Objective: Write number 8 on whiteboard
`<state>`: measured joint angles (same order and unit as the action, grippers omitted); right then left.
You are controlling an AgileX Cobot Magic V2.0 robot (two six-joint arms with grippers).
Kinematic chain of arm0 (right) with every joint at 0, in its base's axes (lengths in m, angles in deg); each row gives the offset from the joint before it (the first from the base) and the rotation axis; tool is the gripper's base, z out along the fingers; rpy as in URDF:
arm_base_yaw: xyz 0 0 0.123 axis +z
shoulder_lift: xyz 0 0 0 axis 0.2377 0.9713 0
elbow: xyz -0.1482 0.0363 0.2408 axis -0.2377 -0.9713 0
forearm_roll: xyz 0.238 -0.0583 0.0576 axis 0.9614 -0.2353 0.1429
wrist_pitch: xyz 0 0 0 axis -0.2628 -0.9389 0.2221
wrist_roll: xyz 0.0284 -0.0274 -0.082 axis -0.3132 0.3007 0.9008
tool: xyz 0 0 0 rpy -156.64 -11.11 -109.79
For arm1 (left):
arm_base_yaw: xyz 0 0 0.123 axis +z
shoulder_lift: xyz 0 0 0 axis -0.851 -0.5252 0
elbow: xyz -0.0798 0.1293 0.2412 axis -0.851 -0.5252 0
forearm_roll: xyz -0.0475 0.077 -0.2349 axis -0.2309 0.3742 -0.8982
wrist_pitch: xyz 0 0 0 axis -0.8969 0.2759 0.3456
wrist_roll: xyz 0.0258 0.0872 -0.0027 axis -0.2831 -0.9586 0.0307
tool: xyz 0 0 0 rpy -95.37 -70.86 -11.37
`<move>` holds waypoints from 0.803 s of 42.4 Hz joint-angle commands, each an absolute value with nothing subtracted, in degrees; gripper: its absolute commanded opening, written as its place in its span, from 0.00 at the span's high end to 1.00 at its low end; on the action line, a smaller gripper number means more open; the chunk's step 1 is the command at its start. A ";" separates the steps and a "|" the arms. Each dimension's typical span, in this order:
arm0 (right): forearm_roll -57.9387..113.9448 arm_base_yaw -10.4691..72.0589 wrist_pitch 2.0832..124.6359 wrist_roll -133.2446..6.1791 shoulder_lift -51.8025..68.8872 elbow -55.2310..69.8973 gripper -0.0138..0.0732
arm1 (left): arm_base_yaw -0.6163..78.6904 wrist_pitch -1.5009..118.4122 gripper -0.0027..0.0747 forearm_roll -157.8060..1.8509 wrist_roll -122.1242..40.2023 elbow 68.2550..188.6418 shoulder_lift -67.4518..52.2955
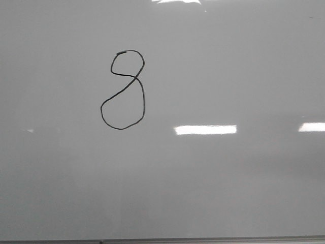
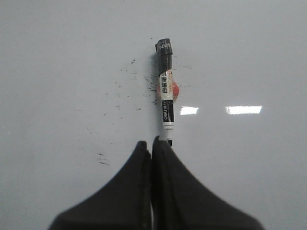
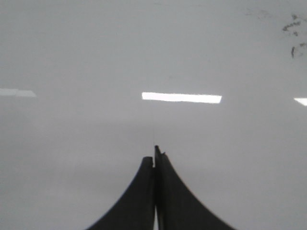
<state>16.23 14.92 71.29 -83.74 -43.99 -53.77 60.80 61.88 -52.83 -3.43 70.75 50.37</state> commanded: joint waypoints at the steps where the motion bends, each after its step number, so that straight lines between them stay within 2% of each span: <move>1: 15.35 13.47 72.07 -84.30 -46.25 -53.89 0.91 | 60.86 66.24 0.99 -53.21 -2.87 69.84 51.09; 11: 15.36 12.15 67.73 -84.30 -51.61 -54.52 0.91 | 60.86 66.24 0.99 -53.21 -2.87 69.84 51.09; 34: 15.36 12.10 66.91 -84.30 -51.49 -54.46 0.91 | 60.86 66.36 0.99 -53.21 -2.87 69.84 51.09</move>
<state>16.14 12.44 62.91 -84.20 -50.40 -54.61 60.80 61.88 -52.83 -3.43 70.75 50.37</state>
